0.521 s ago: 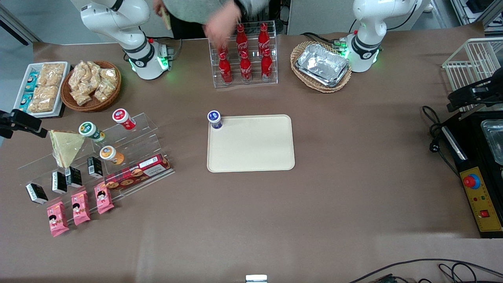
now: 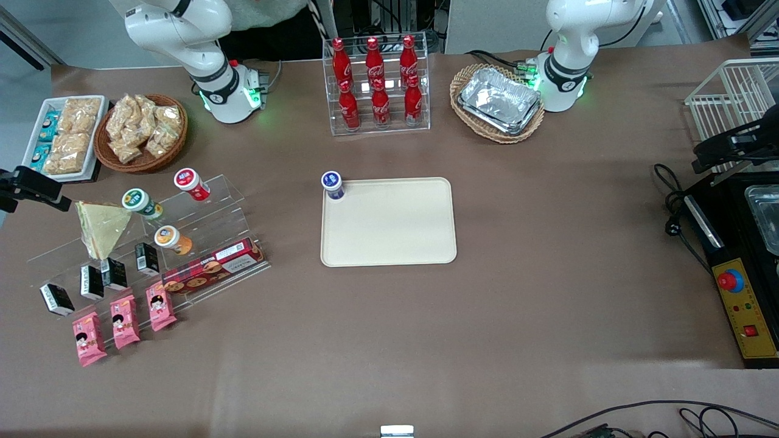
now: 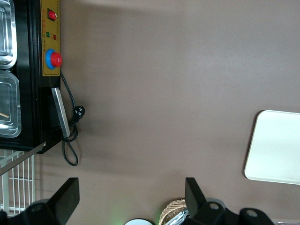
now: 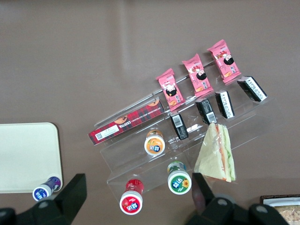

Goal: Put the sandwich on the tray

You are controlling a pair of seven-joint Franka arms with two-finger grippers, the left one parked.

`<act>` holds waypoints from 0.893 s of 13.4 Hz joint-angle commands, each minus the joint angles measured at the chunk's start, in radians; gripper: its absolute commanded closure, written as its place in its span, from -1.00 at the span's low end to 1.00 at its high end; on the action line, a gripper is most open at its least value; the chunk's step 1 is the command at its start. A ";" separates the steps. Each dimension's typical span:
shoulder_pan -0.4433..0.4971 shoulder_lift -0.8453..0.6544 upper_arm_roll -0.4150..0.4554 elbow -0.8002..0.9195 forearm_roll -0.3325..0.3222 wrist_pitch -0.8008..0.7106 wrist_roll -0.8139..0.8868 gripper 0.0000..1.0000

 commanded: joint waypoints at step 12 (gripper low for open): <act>-0.010 -0.052 -0.012 -0.016 -0.011 -0.039 0.111 -1.00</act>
